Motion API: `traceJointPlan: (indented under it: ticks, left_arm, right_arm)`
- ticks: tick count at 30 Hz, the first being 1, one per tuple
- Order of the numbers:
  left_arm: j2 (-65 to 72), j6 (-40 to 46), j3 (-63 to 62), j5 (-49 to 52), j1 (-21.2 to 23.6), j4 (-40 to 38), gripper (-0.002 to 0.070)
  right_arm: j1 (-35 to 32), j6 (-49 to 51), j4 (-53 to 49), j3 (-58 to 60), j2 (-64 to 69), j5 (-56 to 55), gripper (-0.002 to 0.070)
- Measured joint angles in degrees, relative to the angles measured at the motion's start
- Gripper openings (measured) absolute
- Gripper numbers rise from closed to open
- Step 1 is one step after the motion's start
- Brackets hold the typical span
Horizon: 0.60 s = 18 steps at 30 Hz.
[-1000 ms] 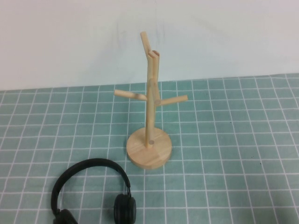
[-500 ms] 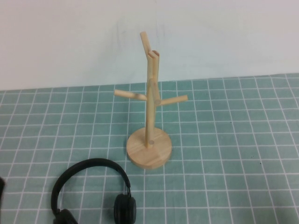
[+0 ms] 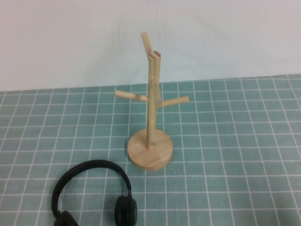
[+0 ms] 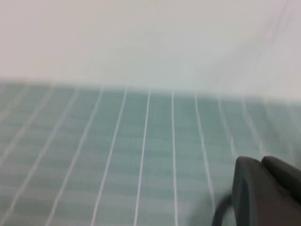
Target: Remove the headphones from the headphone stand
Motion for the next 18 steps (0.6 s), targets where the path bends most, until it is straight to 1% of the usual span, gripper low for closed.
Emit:
traceJointPlan:
  ticks: [3, 18]
  left_arm:
    - [0.0, -0.15, 0.0, 5.1, 0.0, 1.21, -0.0003]
    - [0.0, -0.05, 0.0, 5.58, 0.0, 1.92, -0.0003]
  right_arm:
    - [0.0, 0.0, 0.0, 0.0, 0.0, 0.0, -0.0008]
    - [0.0, 0.0, 0.0, 0.0, 0.0, 0.0, -0.0008]
